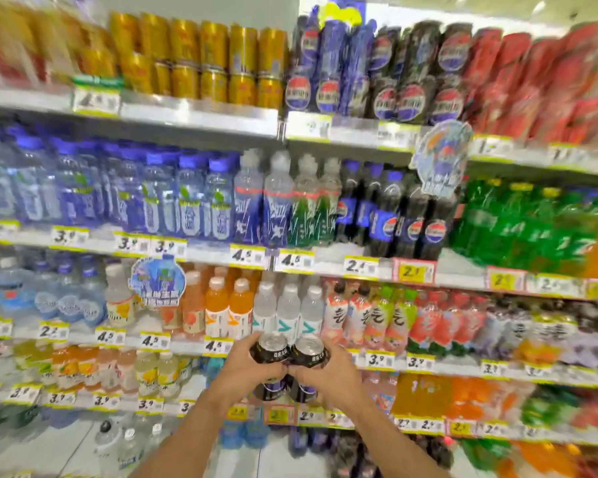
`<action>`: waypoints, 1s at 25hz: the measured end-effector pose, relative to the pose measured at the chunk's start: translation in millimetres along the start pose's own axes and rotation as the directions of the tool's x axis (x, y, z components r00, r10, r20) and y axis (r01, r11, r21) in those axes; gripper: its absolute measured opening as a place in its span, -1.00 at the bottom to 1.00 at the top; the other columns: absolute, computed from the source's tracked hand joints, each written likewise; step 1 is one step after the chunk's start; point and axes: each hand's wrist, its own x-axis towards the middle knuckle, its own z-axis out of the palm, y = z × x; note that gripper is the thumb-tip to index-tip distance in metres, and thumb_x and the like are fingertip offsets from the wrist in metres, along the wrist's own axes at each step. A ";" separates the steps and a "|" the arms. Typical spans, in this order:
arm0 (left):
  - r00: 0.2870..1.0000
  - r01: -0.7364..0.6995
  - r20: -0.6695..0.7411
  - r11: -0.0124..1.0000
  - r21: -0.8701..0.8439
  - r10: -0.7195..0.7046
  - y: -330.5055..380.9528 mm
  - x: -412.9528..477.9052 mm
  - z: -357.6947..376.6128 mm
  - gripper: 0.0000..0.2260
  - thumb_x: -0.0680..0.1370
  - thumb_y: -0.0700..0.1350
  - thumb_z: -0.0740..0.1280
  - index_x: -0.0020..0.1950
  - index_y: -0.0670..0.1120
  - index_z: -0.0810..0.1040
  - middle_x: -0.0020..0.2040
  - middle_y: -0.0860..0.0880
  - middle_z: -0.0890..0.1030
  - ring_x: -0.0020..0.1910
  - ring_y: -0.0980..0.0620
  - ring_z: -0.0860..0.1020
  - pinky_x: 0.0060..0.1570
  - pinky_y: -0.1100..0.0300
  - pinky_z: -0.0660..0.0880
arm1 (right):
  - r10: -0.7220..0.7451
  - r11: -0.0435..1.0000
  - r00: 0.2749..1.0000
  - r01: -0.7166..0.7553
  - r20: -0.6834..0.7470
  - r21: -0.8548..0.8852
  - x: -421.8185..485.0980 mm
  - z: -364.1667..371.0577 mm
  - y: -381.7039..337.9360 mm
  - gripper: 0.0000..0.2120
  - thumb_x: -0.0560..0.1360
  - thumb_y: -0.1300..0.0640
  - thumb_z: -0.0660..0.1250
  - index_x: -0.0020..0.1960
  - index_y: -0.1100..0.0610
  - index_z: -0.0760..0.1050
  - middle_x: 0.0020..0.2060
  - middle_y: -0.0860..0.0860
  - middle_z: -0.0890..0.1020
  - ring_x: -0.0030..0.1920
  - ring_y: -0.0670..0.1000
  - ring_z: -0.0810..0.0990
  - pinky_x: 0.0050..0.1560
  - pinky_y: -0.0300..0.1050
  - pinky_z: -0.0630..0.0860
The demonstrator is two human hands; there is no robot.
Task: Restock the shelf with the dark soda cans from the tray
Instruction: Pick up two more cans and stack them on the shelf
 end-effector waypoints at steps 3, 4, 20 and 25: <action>0.995 -0.087 0.047 0.996 -0.012 0.088 136.4 5.1 10.6 -0.62 0.34 -0.34 0.59 0.04 -0.01 0.63 -0.15 0.13 0.75 -0.12 0.17 0.70 -0.19 0.37 0.56 | -0.055 0.998 0.998 0.054 -0.037 -0.023 11.6 -80.8 -108.1 -0.54 0.24 0.06 0.69 0.05 -0.07 0.58 -0.19 -0.14 0.74 -0.22 -0.29 0.69 -0.15 -0.31 0.56; 0.993 -0.109 0.046 0.994 0.000 0.109 175.6 8.1 15.1 -0.62 0.33 -0.34 0.59 0.04 -0.02 0.63 -0.16 0.14 0.75 -0.13 0.19 0.69 -0.19 0.39 0.55 | -0.071 0.997 0.996 0.069 -0.060 -0.034 17.1 -107.1 -135.5 -0.55 0.23 0.06 0.69 0.04 -0.06 0.59 -0.21 -0.16 0.75 -0.23 -0.29 0.68 -0.15 -0.29 0.55; 0.942 -0.335 0.068 0.937 0.099 0.330 452.3 79.3 57.8 -0.71 0.33 -0.04 0.62 -0.02 0.03 0.63 -0.15 0.09 0.72 -0.12 0.14 0.69 -0.21 0.26 0.61 | -0.221 0.970 0.969 0.206 -0.113 -0.132 87.9 -300.4 -323.1 -0.53 0.32 -0.08 0.65 0.15 -0.02 0.59 -0.16 -0.15 0.75 -0.19 -0.22 0.71 -0.02 -0.18 0.67; 0.928 -0.364 0.120 0.926 0.102 0.352 481.5 117.0 38.4 -0.57 0.34 -0.02 0.61 0.17 0.01 0.63 -0.02 0.11 0.72 -0.02 0.13 0.68 -0.11 0.22 0.56 | -0.248 0.959 0.956 0.219 -0.157 -0.178 119.5 -299.9 -344.6 -0.51 0.34 -0.10 0.63 0.17 0.04 0.58 -0.19 -0.11 0.76 -0.22 -0.17 0.73 -0.02 -0.08 0.66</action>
